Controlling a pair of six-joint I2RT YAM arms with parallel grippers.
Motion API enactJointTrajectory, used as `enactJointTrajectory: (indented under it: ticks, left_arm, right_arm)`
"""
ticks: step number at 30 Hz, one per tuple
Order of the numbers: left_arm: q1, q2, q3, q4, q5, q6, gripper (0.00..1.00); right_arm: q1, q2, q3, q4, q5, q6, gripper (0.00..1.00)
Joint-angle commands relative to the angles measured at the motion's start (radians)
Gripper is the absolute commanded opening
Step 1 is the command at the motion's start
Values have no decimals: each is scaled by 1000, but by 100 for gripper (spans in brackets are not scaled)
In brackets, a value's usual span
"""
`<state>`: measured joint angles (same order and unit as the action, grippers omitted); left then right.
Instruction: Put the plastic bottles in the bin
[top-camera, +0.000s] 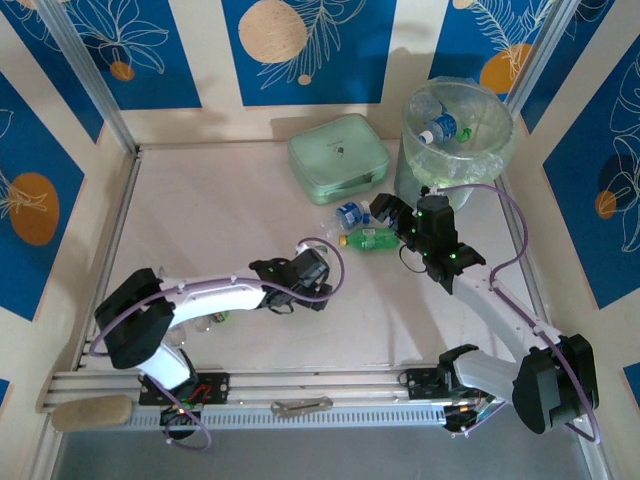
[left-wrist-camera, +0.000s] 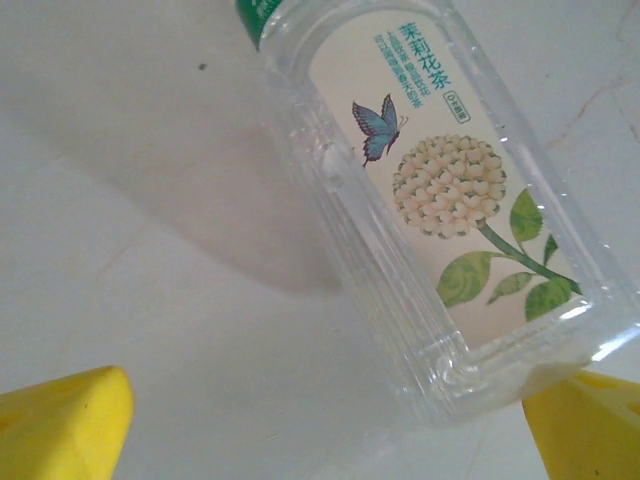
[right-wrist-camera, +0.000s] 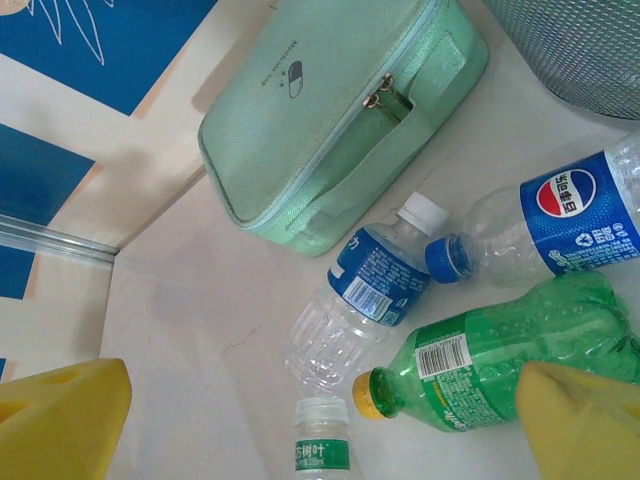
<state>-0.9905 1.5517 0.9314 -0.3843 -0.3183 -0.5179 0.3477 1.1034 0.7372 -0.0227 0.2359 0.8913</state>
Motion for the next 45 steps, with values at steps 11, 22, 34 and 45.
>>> enactJointTrajectory:
  ticks: [11,22,34,45]
  left_arm:
    - [12,117,127,67,136,-130,99]
    - [12,202,132,60,13,-101,99]
    - [13,194,95,110,-55,-46,67]
    - [27,-95,-95,275,-133,2,58]
  right_arm:
    - [1,-12,-15,-4,16,5,99]
    - [-15,-52,-44,-20,31,3,99]
    - [-13,-43,-46,-18,13,15,99]
    - [2,1,-33,48,-106,-3,99]
